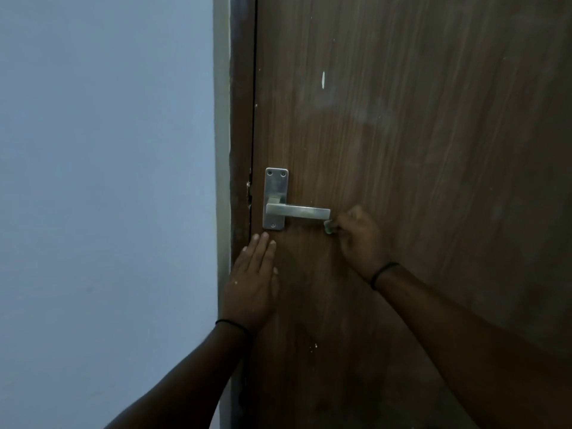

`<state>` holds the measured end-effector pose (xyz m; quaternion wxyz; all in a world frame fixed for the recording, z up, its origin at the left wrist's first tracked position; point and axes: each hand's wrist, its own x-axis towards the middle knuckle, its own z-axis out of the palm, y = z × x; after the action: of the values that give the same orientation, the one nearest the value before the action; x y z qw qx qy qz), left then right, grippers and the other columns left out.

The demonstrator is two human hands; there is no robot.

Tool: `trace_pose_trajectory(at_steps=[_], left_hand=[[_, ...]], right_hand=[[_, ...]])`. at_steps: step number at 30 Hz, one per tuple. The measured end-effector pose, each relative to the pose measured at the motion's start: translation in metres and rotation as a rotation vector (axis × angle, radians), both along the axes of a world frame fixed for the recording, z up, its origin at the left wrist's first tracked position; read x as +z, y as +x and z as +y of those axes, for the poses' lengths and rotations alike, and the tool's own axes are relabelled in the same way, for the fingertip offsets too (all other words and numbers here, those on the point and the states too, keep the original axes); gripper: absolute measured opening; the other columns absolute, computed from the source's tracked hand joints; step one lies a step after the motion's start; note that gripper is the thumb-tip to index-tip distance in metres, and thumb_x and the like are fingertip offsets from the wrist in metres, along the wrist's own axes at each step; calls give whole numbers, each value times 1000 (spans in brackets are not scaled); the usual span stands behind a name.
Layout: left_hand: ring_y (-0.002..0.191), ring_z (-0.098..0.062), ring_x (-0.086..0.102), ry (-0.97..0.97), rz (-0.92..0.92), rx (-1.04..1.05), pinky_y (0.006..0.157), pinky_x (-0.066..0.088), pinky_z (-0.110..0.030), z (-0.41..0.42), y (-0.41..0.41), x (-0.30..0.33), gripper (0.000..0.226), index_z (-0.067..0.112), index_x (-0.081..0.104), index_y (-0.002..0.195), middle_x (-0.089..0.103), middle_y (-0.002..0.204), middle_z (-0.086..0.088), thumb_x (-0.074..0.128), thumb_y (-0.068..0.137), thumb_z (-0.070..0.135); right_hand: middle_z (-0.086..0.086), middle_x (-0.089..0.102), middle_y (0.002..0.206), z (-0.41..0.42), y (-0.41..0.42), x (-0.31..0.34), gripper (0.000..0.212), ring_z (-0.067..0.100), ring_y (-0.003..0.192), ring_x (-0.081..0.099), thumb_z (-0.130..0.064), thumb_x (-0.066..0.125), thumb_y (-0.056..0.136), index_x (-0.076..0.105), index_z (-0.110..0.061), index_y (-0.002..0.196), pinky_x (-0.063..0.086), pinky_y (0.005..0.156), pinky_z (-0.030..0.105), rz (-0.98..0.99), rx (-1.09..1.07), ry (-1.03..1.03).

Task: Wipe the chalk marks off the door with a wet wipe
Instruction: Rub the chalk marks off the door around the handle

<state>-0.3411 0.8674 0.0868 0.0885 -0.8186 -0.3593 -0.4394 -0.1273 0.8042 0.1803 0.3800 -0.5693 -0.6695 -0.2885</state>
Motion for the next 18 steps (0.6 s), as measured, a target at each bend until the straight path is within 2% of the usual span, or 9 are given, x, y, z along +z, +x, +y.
trace_pose_trajectory(at_steps=[4, 5, 7, 8, 10, 12, 14, 16, 18], left_hand=[[127, -27, 51, -158, -182, -47, 107, 38, -39, -1, -15, 14, 42, 10, 49, 139, 56, 137, -11, 44, 100, 24], [122, -25, 54, -165, -221, -48, 104, 41, -38, -1, -15, 19, 41, 11, 49, 139, 58, 134, -10, 46, 100, 23], [114, -23, 57, -146, -252, -47, 98, 47, -40, -1, -12, 32, 38, 13, 52, 135, 62, 125, -9, 45, 100, 24], [109, -23, 58, -136, -261, -44, 94, 49, -40, -1, -10, 38, 35, 13, 55, 131, 63, 120, -9, 45, 100, 24], [99, -23, 61, -124, -285, -29, 84, 48, -34, 1, -5, 45, 28, 12, 62, 117, 65, 108, -9, 44, 100, 24], [90, -23, 62, -137, -312, -12, 75, 43, -28, 3, -1, 47, 24, 12, 64, 104, 66, 99, -8, 44, 101, 24], [86, -23, 62, -154, -332, -20, 71, 45, -30, 5, 4, 46, 25, 12, 65, 99, 67, 96, -8, 44, 101, 26], [84, -24, 63, -156, -337, -38, 71, 48, -33, 5, 7, 43, 26, 11, 66, 99, 67, 95, -9, 45, 100, 26], [81, -23, 64, -153, -348, -40, 70, 45, -28, 7, 6, 38, 25, 11, 66, 98, 68, 93, -8, 46, 100, 25]], right_hand=[[6, 62, 93, 1, -24, 4, 17, 9, 83, 53, -2, 63, 85, 70, -16, 89, 38, 71, 7, 424, 32, 81], [5, 63, 97, 2, -28, 12, 18, 9, 88, 56, -4, 62, 86, 70, -18, 93, 40, 76, 6, 539, 66, 91], [3, 67, 100, 2, -35, 36, 19, 17, 96, 61, -5, 62, 87, 70, -20, 95, 48, 85, 16, 710, 161, 153], [2, 68, 98, 3, -39, 50, 17, 18, 97, 62, -5, 63, 87, 71, -19, 95, 48, 85, 17, 686, 179, 171], [-1, 66, 92, 7, -55, 76, 14, 13, 89, 60, -8, 67, 84, 74, -16, 93, 42, 77, 9, 430, 170, 113], [0, 63, 88, 18, -81, 93, 10, 11, 82, 57, -11, 69, 83, 75, -13, 91, 41, 71, 15, 114, 194, -29], [7, 64, 92, 35, -103, 101, 10, 17, 84, 59, -10, 68, 83, 75, -9, 90, 47, 73, 27, -129, 199, -120], [9, 63, 100, 50, -112, 102, 13, 20, 90, 60, -8, 63, 87, 74, -9, 93, 51, 78, 35, -255, 147, -172], [8, 62, 103, 62, -109, 99, 16, 21, 92, 59, -6, 59, 89, 74, -10, 95, 52, 76, 37, -300, 94, -166]])
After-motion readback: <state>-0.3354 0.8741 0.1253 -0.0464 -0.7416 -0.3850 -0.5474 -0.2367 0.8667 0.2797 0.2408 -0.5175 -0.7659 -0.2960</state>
